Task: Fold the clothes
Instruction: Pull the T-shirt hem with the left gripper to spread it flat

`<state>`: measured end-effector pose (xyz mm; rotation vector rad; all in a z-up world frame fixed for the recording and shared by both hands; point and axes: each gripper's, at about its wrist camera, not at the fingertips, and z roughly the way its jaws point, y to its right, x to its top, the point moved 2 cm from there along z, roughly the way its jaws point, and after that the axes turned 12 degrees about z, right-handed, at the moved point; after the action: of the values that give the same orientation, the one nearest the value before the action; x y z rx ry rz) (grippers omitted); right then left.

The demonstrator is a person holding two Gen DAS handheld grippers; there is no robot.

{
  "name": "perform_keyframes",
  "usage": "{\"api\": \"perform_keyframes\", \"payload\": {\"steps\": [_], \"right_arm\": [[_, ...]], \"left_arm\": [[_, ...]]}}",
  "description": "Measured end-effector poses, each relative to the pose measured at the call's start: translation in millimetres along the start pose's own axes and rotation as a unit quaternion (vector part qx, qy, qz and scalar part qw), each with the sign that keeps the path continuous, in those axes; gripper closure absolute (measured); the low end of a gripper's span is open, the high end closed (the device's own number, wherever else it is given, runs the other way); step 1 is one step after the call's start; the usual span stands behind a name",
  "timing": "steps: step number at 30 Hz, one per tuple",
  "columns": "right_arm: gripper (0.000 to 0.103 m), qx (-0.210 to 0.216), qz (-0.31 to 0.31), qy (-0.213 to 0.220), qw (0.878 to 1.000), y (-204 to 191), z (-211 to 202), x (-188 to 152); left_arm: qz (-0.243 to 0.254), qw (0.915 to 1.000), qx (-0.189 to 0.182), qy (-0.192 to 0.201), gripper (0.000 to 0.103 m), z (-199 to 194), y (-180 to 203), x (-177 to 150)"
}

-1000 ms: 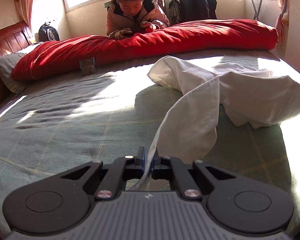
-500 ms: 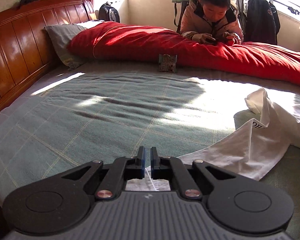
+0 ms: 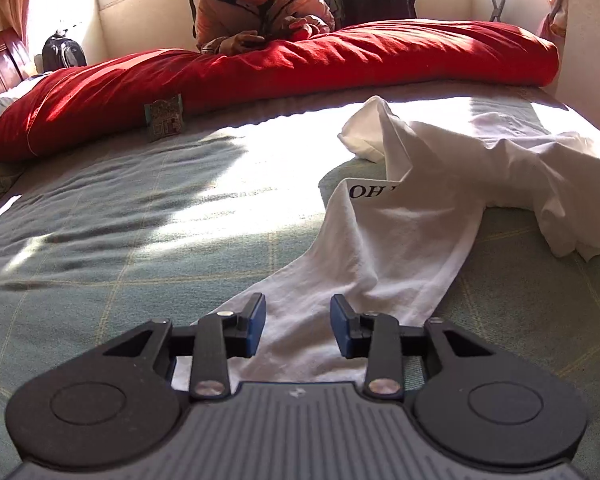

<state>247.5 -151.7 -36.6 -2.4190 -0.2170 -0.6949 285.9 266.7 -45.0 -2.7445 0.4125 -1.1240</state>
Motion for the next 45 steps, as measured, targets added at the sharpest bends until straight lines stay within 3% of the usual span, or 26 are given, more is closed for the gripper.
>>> {"api": "perform_keyframes", "payload": {"steps": [2,5,7,8,10,13,16,19,21,29,31,33,37,38,40,43,45], "right_arm": [[0.039,0.001,0.000,0.003,1.000,-2.0,0.7,2.6],[0.036,0.006,0.004,0.010,1.000,-2.7,-0.3,6.5],[0.036,0.007,0.007,0.011,1.000,-0.1,-0.3,7.6],[0.035,0.007,0.009,0.010,1.000,1.4,-0.2,7.9],[0.035,0.007,0.012,0.010,1.000,4.6,0.3,8.7],[0.035,0.008,0.020,0.011,1.000,9.8,2.4,10.4],[0.035,0.014,0.028,0.011,0.999,14.3,3.7,11.1],[0.035,0.016,0.032,0.008,0.999,17.6,6.0,10.5],[0.035,0.016,0.035,0.008,0.999,19.6,7.2,10.4],[0.034,0.015,0.041,0.013,0.999,25.5,3.7,9.0],[0.033,0.013,0.043,0.014,0.999,26.0,3.7,8.7],[0.033,0.014,0.046,0.014,0.999,25.7,4.2,8.4],[0.033,0.014,0.043,0.020,0.999,21.7,1.0,8.0],[0.033,0.013,0.041,0.022,0.999,21.4,-0.3,8.1],[0.032,0.010,0.040,0.025,0.999,22.2,-2.3,8.7],[0.031,0.007,0.047,0.026,0.999,24.6,-1.8,9.4],[0.031,0.007,0.050,0.025,0.998,25.8,-0.8,9.4]], "left_arm": [[0.026,0.9996,-0.005,0.012,0.051,8.6,16.9,11.1],[0.066,0.9973,-0.013,0.029,0.048,21.4,42.4,27.6],[0.100,0.9939,-0.014,0.046,0.039,25.6,63.2,33.0],[0.115,0.9920,-0.008,0.050,0.033,25.9,71.7,32.4],[0.163,0.9841,0.026,0.065,0.033,26.6,93.4,30.6],[0.194,0.9787,0.040,0.056,0.033,31.8,112.4,27.8],[0.249,0.9661,0.046,0.048,0.033,38.0,136.8,18.3],[0.305,0.9446,0.111,0.050,0.033,48.6,156.4,10.0],[0.316,0.9364,0.143,0.051,0.031,54.1,158.7,11.1],[0.318,0.9137,0.251,0.035,0.024,84.7,126.8,21.2],[0.296,0.9211,0.252,0.027,0.024,90.8,119.5,26.2],[0.290,0.9188,0.267,0.029,0.024,93.0,116.8,31.0],[0.218,0.9234,0.313,0.044,0.024,81.3,93.8,38.3],[0.210,0.9211,0.324,0.048,0.024,77.6,87.9,37.6],[0.200,0.9244,0.322,0.046,0.024,72.2,78.2,34.0],[0.188,0.9220,0.335,0.047,0.024,67.1,63.0,27.9],[0.169,0.9151,0.363,0.046,0.024,63.0,47.5,26.9]]}}
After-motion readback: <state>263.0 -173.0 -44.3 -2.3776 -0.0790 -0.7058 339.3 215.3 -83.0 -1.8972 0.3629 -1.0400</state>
